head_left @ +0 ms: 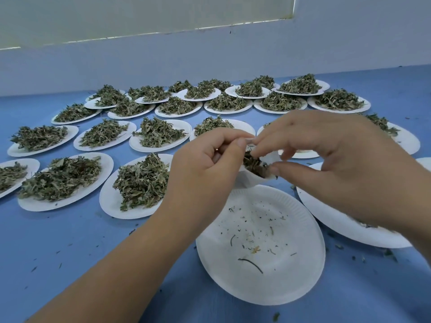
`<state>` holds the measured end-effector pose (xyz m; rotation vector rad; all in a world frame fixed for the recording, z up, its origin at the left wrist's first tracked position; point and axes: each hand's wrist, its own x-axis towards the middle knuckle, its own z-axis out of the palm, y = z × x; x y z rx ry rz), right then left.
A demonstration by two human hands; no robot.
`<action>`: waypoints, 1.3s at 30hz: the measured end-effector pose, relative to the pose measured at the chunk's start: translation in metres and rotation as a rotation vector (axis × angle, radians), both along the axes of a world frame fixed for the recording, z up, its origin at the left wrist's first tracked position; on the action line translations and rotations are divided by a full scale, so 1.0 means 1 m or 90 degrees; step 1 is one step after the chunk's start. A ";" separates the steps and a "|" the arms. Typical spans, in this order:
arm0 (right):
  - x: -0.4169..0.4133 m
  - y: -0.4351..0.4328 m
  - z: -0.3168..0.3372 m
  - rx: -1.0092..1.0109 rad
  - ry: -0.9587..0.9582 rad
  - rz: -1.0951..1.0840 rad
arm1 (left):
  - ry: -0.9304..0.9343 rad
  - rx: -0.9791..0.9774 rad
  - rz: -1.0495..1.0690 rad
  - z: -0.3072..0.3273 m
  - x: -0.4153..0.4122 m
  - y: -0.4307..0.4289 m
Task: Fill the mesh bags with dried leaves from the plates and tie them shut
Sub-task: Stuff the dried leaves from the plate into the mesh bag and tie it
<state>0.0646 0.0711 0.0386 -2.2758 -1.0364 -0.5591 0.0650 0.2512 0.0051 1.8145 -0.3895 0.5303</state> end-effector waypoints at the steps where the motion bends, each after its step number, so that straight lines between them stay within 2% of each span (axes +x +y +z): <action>1: 0.000 0.000 -0.001 0.006 -0.005 -0.005 | 0.001 0.003 -0.002 0.000 0.000 -0.001; 5: 0.000 0.007 -0.005 0.025 0.026 -0.046 | -0.002 0.023 -0.025 -0.001 -0.002 -0.005; 11: 0.003 0.012 -0.005 0.019 0.137 -0.109 | -0.013 0.019 -0.012 -0.001 -0.003 -0.007; 16: 0.008 0.014 -0.011 0.095 0.313 -0.118 | -0.083 0.097 -0.015 0.000 -0.010 -0.014; 20: 0.016 0.022 -0.016 0.097 0.292 -0.138 | -0.150 0.181 -0.003 -0.002 -0.012 -0.020; 22: 0.017 0.021 -0.017 0.113 0.297 -0.122 | -0.151 0.166 -0.002 -0.003 -0.010 -0.018; 27: 0.014 0.014 -0.014 0.195 0.398 -0.009 | -0.126 0.115 0.015 0.001 -0.008 -0.009; 34: 0.018 0.025 -0.021 0.159 0.293 -0.172 | -0.152 0.152 -0.009 -0.002 -0.012 -0.018; 39: 0.015 0.014 -0.016 0.262 0.457 0.028 | -0.113 0.088 -0.010 0.000 -0.008 -0.012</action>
